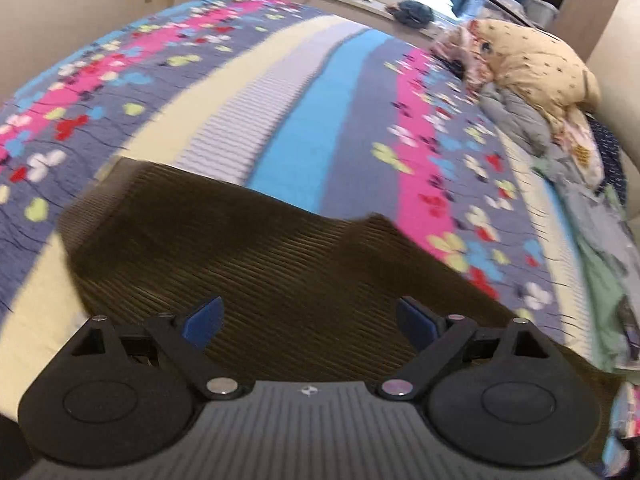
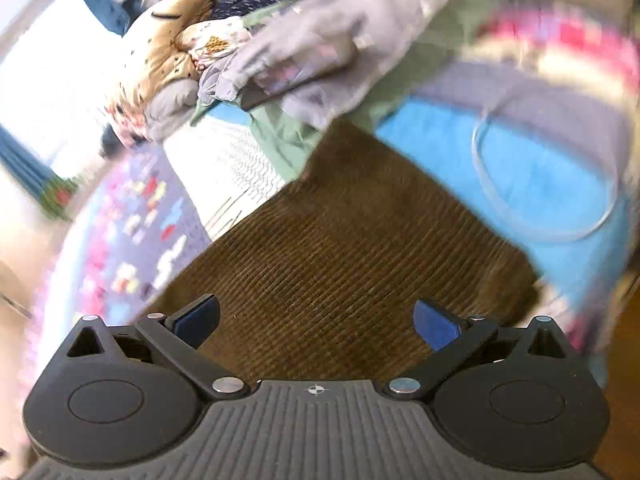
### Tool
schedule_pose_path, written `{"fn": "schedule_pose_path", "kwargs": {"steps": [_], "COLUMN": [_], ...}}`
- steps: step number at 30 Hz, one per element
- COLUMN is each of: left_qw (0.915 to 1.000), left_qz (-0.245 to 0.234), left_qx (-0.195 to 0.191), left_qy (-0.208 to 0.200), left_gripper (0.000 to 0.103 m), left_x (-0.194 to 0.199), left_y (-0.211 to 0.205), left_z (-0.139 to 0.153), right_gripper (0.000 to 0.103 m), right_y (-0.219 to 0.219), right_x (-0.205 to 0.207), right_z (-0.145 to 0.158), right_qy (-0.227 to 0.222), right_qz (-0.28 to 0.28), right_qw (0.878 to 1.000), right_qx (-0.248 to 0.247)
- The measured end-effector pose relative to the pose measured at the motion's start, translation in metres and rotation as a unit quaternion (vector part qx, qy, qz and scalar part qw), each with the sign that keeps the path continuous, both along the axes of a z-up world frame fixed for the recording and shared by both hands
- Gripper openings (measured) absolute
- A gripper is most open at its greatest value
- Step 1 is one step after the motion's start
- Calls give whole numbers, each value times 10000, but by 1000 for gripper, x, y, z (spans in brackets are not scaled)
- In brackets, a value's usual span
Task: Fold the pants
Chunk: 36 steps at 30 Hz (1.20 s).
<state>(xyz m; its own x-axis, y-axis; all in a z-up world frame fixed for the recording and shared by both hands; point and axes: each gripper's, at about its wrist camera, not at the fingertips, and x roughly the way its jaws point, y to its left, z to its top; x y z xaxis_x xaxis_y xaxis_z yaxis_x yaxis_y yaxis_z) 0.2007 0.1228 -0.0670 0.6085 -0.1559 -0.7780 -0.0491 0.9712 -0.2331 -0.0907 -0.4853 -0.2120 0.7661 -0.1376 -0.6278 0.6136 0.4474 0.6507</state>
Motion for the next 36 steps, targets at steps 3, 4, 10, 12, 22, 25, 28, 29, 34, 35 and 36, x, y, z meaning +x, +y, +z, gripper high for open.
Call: {"fn": "schedule_pose_path", "kwargs": {"steps": [3, 4, 10, 12, 22, 25, 28, 29, 34, 35, 36], "left_qw": [9998, 9996, 9981, 9976, 9930, 9907, 9888, 9875, 9785, 9758, 9728], "left_qz": [-192, -265, -598, -676, -1171, -1351, -1486, -1572, -2030, -2142, -2259], "left_qx": [12, 14, 129, 140, 115, 164, 119, 96, -12, 13, 59], "left_qy": [59, 51, 48, 54, 68, -2, 17, 72, 371, 438, 501], "left_gripper": [95, 95, 95, 95, 96, 101, 103, 103, 103, 103, 103], "left_x": [-6, -8, -14, -17, -32, -35, -38, -39, -52, -55, -58], "left_y": [-36, -47, -101, -113, -161, -184, -214, -224, -280, -291, -302], "left_z": [6, 8, 8, 7, 5, 6, -5, -11, -42, -48, -53], "right_gripper": [94, 92, 74, 103, 102, 102, 102, 102, 102, 102, 102], "right_y": [-21, -31, -56, -47, -41, -40, -35, -33, -16, -16, -18], "right_x": [-42, -59, -117, -126, -90, -86, -102, -103, -117, -114, -108], "right_z": [-41, -48, -57, -29, -20, -30, -42, -46, -36, -35, -38], "right_qy": [-887, -1195, -1579, -921, -383, 163, 125, 75, -308, -281, -214], "right_qz": [-472, -649, -618, -1034, -629, -754, -808, -800, -712, -671, -660], "right_qw": [9899, 9827, 9694, 9875, 9967, 9965, 9939, 9933, 9952, 9957, 9960], "right_qx": [1002, 1261, 1776, 752, 334, 324, 736, 829, 597, 566, 562]}}
